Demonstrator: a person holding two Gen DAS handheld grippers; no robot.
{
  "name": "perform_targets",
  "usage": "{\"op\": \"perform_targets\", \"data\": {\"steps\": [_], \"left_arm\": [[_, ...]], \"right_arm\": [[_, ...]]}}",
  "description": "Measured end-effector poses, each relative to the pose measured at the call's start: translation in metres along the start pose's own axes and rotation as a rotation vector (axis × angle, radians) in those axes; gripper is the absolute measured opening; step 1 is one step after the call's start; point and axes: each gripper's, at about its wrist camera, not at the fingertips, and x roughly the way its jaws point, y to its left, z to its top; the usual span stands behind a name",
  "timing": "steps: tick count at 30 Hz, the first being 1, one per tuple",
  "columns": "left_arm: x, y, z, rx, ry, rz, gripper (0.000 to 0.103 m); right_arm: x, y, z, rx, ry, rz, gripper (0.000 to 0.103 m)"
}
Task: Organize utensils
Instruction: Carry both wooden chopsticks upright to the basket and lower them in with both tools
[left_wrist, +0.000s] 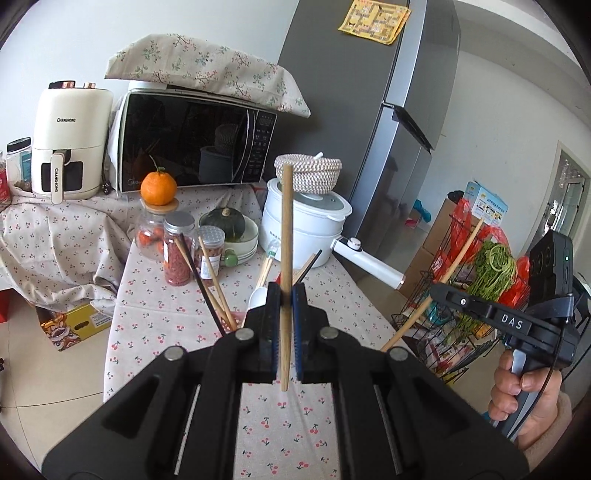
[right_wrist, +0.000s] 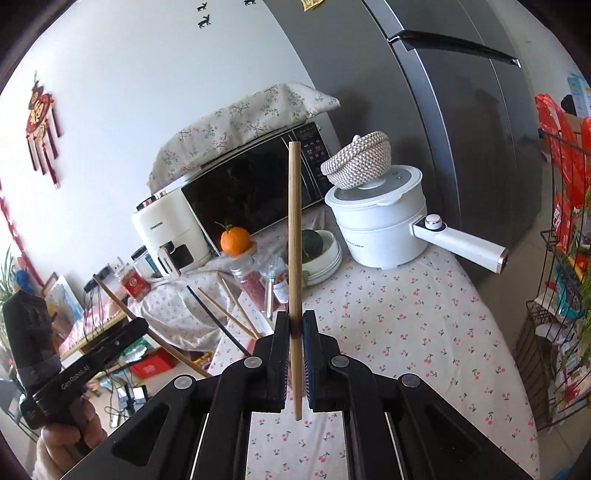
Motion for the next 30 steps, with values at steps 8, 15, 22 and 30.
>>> {"op": "perform_targets", "data": {"steps": [8,15,22,30], "left_arm": [[0.014,0.001,0.006,0.005,-0.099,0.061,0.007],[0.045,0.006,0.0,0.031,-0.104,0.131,0.007],[0.057,0.02,0.002,0.014,-0.137,0.223,0.007],[0.092,0.016,-0.006,0.084,-0.051,0.273,0.007]], "right_arm": [[0.012,-0.01,-0.001,0.043,0.007,-0.008,0.007],[0.021,-0.011,-0.004,0.045,0.019,-0.024,0.007],[0.029,-0.006,-0.007,0.034,0.039,-0.023,0.007],[0.033,0.0,-0.009,0.024,0.036,-0.021,0.007]]}}
